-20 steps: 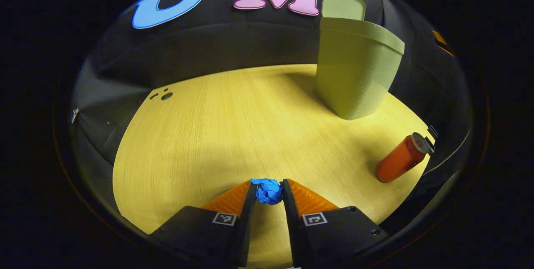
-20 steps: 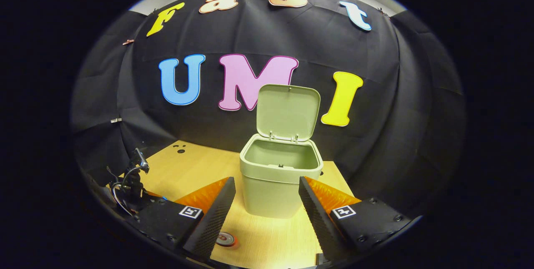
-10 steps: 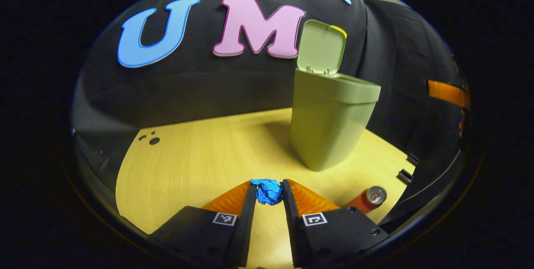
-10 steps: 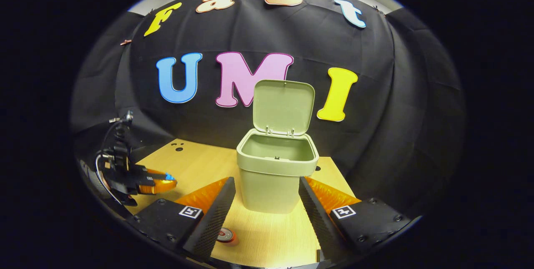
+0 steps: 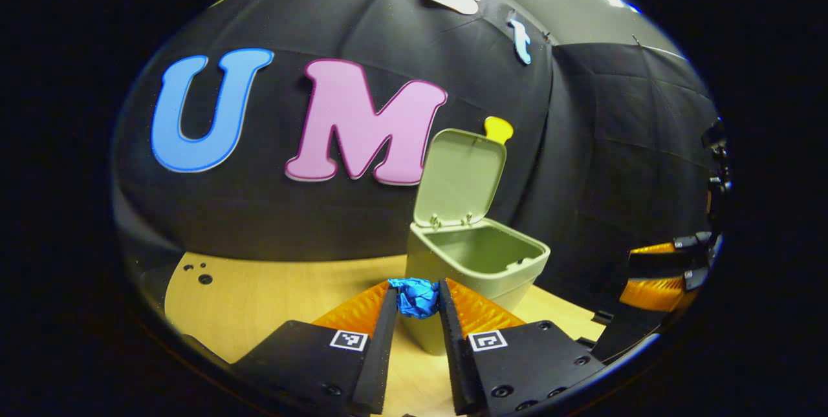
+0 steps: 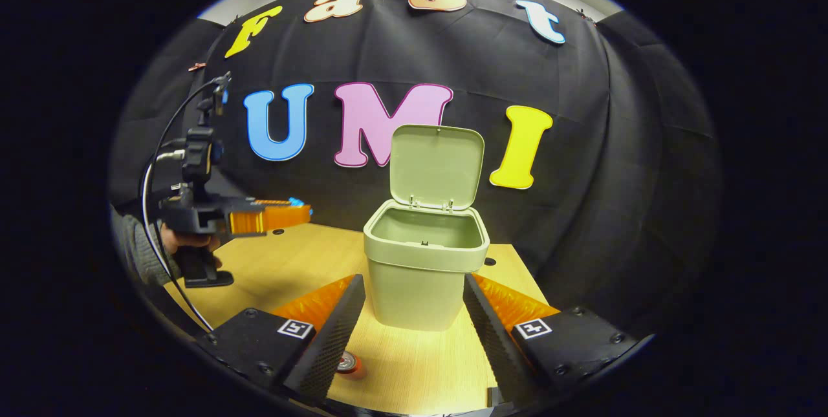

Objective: Press the lid of the desktop garbage bin to open it, pick up the crumpled paper on the desktop and throw it into the bin, then pick up the pop can on the desktop and drop it into the bin, and finally close the garbage bin lid.

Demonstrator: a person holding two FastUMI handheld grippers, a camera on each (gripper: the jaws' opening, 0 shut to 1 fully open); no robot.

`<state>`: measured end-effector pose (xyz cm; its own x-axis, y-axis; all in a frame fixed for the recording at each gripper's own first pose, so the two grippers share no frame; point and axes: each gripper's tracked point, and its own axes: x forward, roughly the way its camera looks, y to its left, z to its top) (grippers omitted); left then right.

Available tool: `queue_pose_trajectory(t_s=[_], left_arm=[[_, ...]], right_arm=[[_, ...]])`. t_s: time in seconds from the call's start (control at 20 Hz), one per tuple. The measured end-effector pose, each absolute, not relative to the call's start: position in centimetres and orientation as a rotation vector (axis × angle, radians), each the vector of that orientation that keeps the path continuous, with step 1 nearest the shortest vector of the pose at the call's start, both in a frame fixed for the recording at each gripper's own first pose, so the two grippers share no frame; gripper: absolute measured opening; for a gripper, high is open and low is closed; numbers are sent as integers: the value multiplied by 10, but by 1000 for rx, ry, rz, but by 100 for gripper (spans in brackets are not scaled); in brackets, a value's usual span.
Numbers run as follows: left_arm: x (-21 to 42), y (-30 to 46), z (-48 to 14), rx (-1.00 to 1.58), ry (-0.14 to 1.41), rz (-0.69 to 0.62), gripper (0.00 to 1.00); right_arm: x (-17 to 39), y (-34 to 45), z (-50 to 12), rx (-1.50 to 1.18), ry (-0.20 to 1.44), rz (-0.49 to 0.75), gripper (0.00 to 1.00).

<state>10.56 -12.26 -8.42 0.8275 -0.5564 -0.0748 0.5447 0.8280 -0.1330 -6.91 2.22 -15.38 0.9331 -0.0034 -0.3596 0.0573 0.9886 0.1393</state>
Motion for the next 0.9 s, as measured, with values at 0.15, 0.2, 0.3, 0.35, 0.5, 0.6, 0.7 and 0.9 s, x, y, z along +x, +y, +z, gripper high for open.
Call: queue_pose_trajectory(t_s=[0.15, 0.2, 0.3, 0.35, 0.5, 0.6, 0.7, 0.9], left_arm=[[120, -153, -57, -103, 54, -631, 42], [122, -164, -48, -105, 38, -647, 42], [126, -183, -35, -102, 11, -682, 39], [131, -192, -33, -100, 5, -700, 39], [145, -211, -32, -63, 4, -723, 42], [151, -224, -40, -43, 24, -735, 42], [160, -239, -47, -36, 44, -750, 39], [173, -259, -66, 5, 86, -762, 42]], right_arm=[[-70, 19, -161, 156, 378, -22, 96], [-69, 18, -164, 164, 381, -20, 96], [-69, 19, -170, 184, 388, -12, 96], [-68, 19, -172, 192, 390, -8, 96], [-69, 19, -177, 202, 397, 9, 96], [-65, 16, -179, 214, 398, 17, 97], [-66, 15, -182, 226, 400, 25, 96], [-64, 10, -190, 247, 411, 33, 97]])
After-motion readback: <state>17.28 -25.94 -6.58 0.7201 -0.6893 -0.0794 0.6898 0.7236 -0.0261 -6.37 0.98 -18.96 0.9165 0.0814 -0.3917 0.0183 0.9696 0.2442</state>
